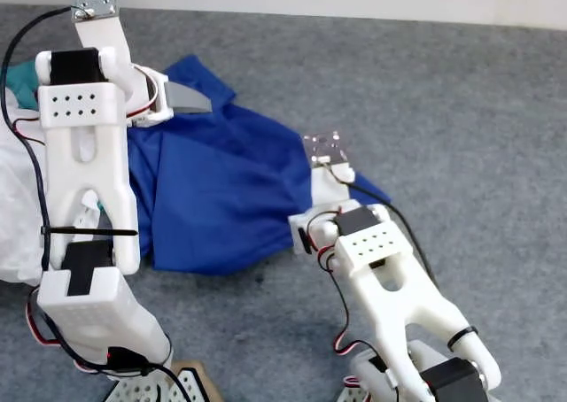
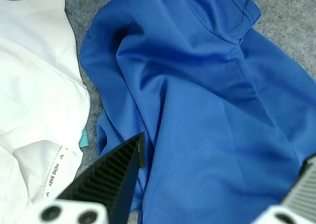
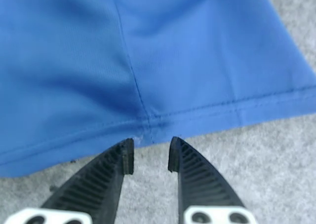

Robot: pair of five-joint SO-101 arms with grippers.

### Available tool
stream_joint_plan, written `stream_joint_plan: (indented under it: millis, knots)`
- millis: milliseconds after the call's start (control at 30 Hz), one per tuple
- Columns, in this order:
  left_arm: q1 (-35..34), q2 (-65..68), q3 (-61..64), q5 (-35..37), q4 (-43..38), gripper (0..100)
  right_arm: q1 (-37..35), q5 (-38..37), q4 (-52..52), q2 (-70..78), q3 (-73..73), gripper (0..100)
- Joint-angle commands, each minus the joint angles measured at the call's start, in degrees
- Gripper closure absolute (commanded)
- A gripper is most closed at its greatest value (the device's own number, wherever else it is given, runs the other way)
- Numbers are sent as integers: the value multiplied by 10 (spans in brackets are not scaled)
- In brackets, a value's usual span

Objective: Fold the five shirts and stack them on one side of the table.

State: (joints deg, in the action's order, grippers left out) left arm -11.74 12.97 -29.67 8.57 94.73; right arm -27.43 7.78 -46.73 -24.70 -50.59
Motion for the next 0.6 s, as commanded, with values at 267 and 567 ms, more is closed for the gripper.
stream_joint_plan:
  millis: [267,567]
  knots:
    - [-5,-23,21,-4,-32,537,-7,-4,67,-1,-25,872]
    - [-5,-23,36,-4,-49,537,-7,-33,92,28,-21,872]
